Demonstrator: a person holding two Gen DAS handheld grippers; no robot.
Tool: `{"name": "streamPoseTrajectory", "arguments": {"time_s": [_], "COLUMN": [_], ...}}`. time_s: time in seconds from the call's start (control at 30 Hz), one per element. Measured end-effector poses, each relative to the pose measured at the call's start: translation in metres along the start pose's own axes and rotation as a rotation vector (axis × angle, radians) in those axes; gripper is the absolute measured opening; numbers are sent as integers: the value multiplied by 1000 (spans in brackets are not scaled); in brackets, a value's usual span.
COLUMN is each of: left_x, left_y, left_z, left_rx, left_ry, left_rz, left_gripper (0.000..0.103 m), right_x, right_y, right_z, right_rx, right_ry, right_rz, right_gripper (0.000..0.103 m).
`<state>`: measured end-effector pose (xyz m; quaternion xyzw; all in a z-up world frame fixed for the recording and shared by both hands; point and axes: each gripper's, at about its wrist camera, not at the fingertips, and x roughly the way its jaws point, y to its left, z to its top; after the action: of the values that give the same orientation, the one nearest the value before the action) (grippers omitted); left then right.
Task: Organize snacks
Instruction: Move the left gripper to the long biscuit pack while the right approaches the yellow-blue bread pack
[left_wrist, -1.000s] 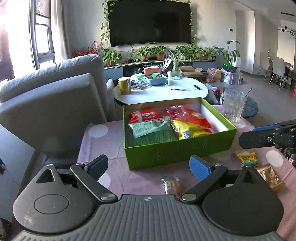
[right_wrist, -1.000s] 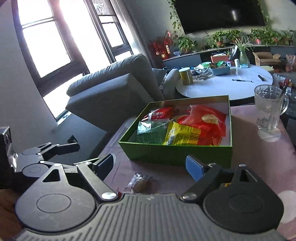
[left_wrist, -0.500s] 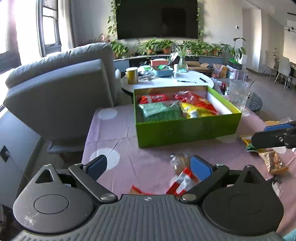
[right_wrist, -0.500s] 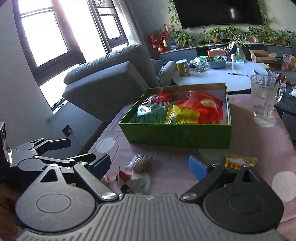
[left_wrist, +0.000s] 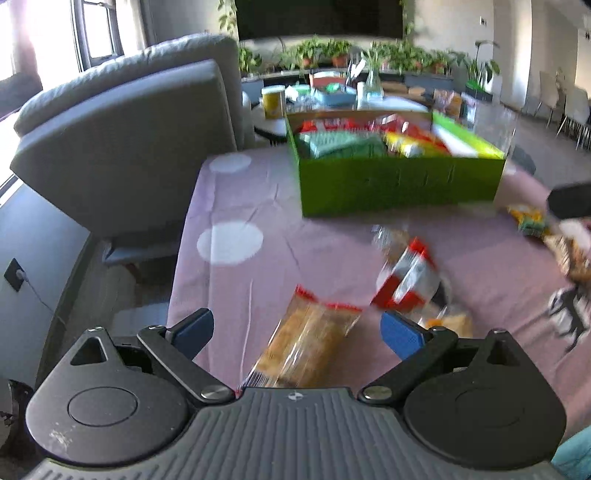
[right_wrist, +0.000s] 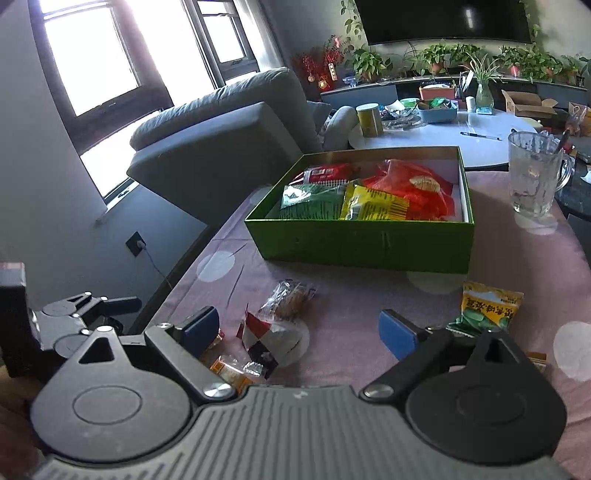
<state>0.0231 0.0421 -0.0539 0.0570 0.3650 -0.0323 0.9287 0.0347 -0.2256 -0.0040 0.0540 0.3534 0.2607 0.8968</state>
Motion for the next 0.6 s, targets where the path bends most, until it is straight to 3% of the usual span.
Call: {"name": "streamPoseTrajectory", "arguments": {"time_s": [0.17, 0.4, 0.47, 0.6], "left_x": [17, 21, 23, 25], "left_y": [3, 5, 6, 9], "left_z": [-12, -15, -16, -19], "left_rx": [-8, -28, -36, -67], "left_ry": [53, 54, 65, 70], "left_rz": [2, -33, -53, -62], "left_gripper": [94, 86, 69, 50], "right_x": [5, 23, 30, 42], "right_y": [9, 38, 45, 60], "right_z": [-4, -22, -28, -38], "right_rx": [-18, -111, -131, -163], "right_ry": [26, 103, 132, 189], "right_rz": [9, 19, 29, 44], "right_gripper": [61, 62, 62, 62]}}
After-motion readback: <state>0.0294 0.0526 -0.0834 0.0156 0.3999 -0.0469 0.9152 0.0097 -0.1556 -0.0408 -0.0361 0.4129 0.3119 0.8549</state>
